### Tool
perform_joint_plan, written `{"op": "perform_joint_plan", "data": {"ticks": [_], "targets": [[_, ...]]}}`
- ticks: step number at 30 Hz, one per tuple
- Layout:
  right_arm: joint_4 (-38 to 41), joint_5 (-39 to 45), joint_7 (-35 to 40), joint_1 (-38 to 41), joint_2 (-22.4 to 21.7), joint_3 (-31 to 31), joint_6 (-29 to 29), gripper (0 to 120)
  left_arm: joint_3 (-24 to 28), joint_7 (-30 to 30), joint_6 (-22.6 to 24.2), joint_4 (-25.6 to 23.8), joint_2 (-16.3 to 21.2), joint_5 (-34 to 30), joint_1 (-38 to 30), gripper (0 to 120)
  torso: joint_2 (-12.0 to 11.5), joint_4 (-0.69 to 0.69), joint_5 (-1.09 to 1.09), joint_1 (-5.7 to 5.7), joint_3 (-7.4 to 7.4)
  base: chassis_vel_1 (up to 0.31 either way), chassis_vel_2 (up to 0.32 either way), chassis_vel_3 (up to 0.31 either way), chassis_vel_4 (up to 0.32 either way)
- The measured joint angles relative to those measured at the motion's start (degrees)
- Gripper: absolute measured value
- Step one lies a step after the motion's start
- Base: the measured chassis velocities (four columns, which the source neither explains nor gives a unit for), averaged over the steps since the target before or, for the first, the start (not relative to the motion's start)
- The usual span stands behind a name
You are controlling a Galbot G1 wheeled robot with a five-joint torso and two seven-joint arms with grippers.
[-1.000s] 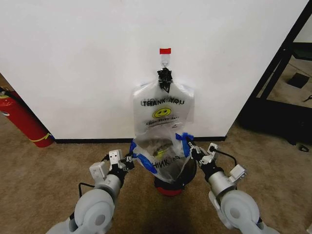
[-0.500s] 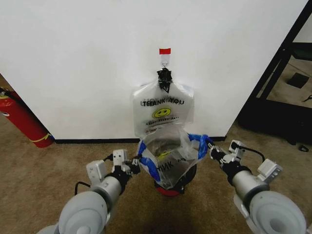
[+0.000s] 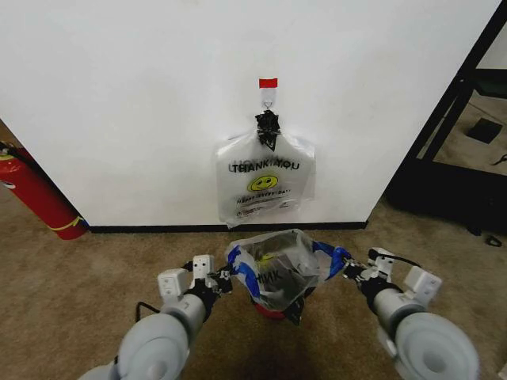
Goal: Pick up the garbage bag from the wall and place it over the trash bin.
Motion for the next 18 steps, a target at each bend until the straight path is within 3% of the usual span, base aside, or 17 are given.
{"op": "perform_joint_plan", "data": {"ticks": [4, 13, 18], "targets": [[-0.7, -0.3, 0.9, -0.2, 0.0, 0.0, -1.5, 0, -0.1, 0.0, 0.7, 0.0, 0.9, 0.3, 1.1, 0, 0.0, 0.01, 0.00, 0.00, 0.00, 0.000, 0.000, 0.000, 0.000], [-9.7, -5.4, 1.3, 2.5, 0.5, -1.8, -3.7, 0, 3.9, 0.8, 1.1, 7.2, -0.1, 3.9, -0.8, 0, 0.0, 0.00, 0.00, 0.00, 0.00, 0.000, 0.000, 0.000, 0.000], [-12.5, -6.7, 0.7, 4.3, 0.7, -3.8, -3.7, 0, 5.6, 1.5, 1.1, 8.3, 0.0, 5.9, -1.0, 0, 0.0, 0.00, 0.00, 0.00, 0.00, 0.000, 0.000, 0.000, 0.000]]}}
